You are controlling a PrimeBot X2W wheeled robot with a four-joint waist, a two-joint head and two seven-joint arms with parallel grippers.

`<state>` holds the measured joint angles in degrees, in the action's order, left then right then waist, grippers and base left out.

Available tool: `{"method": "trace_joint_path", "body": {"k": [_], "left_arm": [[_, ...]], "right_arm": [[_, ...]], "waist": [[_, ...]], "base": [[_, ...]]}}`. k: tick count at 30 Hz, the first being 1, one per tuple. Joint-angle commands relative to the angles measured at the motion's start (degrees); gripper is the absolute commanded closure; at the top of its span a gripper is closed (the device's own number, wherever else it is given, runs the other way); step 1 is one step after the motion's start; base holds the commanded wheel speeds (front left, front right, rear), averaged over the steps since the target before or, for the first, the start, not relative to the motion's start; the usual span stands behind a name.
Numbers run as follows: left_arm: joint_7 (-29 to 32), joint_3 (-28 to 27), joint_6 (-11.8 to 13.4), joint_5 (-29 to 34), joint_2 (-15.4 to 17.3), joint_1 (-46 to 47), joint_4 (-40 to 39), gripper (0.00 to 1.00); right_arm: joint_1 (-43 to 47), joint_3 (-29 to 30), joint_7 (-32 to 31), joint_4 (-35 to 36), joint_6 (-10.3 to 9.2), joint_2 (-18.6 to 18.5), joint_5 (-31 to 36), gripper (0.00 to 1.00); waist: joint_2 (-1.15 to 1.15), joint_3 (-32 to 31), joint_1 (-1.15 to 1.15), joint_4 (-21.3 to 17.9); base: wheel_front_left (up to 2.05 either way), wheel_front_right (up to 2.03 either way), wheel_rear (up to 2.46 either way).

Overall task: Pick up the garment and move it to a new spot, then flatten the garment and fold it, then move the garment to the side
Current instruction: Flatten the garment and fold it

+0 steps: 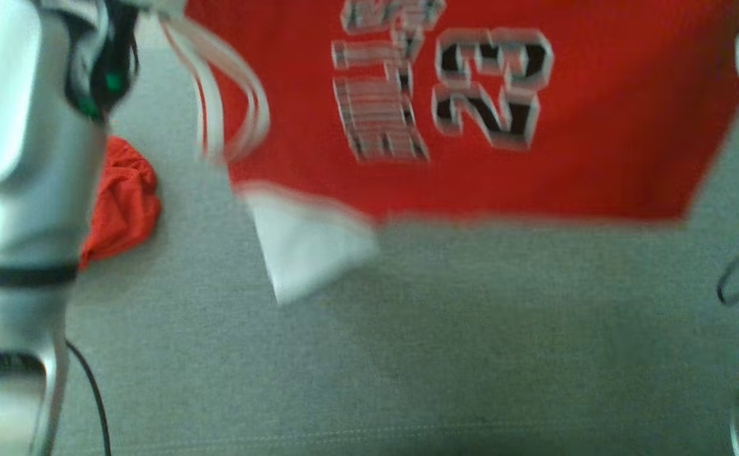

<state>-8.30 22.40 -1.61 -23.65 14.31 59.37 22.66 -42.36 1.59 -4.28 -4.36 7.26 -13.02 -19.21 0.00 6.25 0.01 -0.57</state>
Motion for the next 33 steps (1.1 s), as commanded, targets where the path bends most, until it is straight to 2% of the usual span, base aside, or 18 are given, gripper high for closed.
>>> {"method": "trace_joint_path", "body": {"k": [1,7,14,19,22,26,29,33], "left_arm": [[-1.61,-2.08,-0.35,0.88,1.55,6.92,1.02,1.00],[-5.69,-2.19,-1.08,1.99,-1.16,15.64,15.57,1.00],[-6.54,-2.87,-2.69,-0.87,-6.88,15.40,30.13,1.00],[-6.66,-3.51,-3.56,-2.75,-9.04,12.34,38.18,1.00],[-6.68,-4.14,-4.05,-3.18,-9.46,10.99,39.71,1.00],[-6.68,-4.86,-4.57,-2.89,-9.50,7.99,39.58,1.00],[-6.69,-5.86,-4.82,-2.64,-9.09,4.32,38.14,1.00],[-6.69,-7.58,-5.18,-2.07,-7.89,-3.34,33.38,1.00]], "right_arm": [[-5.86,-1.91,2.27,-1.38,0.23,0.50,-0.67,1.00],[-19.69,-8.52,13.83,-21.25,0.23,1.74,-0.33,1.00],[-27.21,-17.88,16.46,-42.88,0.23,3.46,-1.70,1.00],[-28.36,-21.06,17.55,-53.18,0.23,5.15,-3.89,1.00],[-28.07,-23.22,18.31,-55.89,0.23,5.70,-5.07,1.00],[-25.13,-25.69,18.99,-56.16,0.23,5.18,-8.07,1.00],[-21.21,-27.03,19.20,-53.97,0.23,4.41,-10.69,1.00],[-13.22,-28.87,19.25,-47.34,0.23,2.05,-13.74,1.00]], "waist": [[0.00,1.26,-0.01,-1.06],[0.00,3.91,-0.01,-1.82],[0.00,11.20,-0.01,0.26],[0.00,15.16,-0.01,1.32],[0.00,17.01,-0.01,1.56],[0.00,18.01,-0.01,1.81],[0.00,17.64,-0.01,1.64],[0.00,15.29,-0.01,1.36]], "base": [[0.00,0.00,0.00],[0.00,0.00,0.00],[0.00,0.00,0.00],[0.00,0.00,0.00],[0.00,0.00,0.00],[0.00,0.00,0.00],[0.00,0.00,0.00],[0.00,0.00,0.00]]}}
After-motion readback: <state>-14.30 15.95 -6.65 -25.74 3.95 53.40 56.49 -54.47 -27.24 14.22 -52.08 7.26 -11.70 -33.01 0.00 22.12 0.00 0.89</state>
